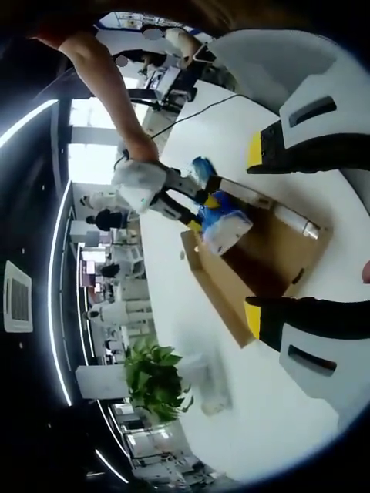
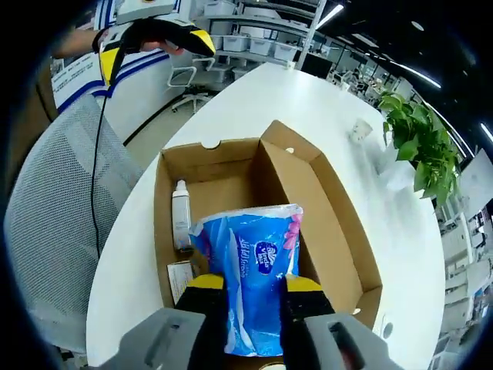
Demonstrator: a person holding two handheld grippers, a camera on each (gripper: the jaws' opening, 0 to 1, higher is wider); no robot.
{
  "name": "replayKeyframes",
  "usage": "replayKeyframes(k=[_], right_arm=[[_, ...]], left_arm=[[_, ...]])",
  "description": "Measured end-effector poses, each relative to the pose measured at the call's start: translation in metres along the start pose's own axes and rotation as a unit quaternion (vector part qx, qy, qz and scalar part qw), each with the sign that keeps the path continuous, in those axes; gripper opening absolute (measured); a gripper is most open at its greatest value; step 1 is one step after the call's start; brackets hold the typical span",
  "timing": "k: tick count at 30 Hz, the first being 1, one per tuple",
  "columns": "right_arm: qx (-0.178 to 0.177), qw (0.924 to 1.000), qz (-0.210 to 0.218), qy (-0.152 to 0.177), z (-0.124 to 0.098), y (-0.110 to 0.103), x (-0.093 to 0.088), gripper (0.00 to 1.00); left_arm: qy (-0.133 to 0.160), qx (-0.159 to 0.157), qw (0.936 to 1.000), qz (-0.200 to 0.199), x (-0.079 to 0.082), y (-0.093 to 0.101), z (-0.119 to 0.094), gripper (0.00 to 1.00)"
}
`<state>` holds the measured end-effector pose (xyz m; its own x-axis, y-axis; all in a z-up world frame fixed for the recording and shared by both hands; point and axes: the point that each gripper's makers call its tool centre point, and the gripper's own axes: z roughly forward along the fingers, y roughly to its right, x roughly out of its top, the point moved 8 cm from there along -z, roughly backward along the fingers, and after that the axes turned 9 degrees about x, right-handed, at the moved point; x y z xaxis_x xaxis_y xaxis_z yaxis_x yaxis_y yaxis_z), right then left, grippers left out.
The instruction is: Operate the shoe box by opening the lid, removing the specified soft item, and placing it in the target area until the item is outside and the box remains undamaged.
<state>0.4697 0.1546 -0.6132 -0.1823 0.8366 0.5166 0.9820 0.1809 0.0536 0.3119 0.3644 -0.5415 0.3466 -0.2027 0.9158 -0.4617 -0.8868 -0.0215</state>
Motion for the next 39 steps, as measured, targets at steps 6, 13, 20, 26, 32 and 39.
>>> replayKeyframes(k=[6,13,20,26,32,39], right_arm=[[0.016,0.9996,0.013,-0.017,0.018,-0.008,-0.007,0.0],[0.014,0.9997,0.017,-0.008,0.023,-0.01,-0.004,0.0],[0.001,0.9998,0.022,0.002,0.012,-0.005,-0.002,0.0],[-0.013,0.9997,0.021,0.009,-0.002,-0.003,0.004,0.0],[-0.026,0.9994,0.016,0.017,-0.018,0.0,0.012,0.0],[-0.041,0.9987,0.015,0.027,-0.039,0.0,0.02,0.0]], left_arm=[[0.003,-0.004,1.0,0.003,0.001,0.002,-0.003,0.64],[0.0,0.002,1.0,-0.001,-0.005,-0.004,-0.012,0.64],[-0.001,0.002,1.0,-0.003,-0.006,-0.006,-0.012,0.64],[-0.001,-0.008,1.0,0.002,-0.001,-0.001,-0.007,0.64],[-0.006,-0.023,0.9997,0.01,-0.001,0.006,0.0,0.65],[-0.005,-0.036,0.9993,0.01,-0.001,0.011,0.005,0.64]])
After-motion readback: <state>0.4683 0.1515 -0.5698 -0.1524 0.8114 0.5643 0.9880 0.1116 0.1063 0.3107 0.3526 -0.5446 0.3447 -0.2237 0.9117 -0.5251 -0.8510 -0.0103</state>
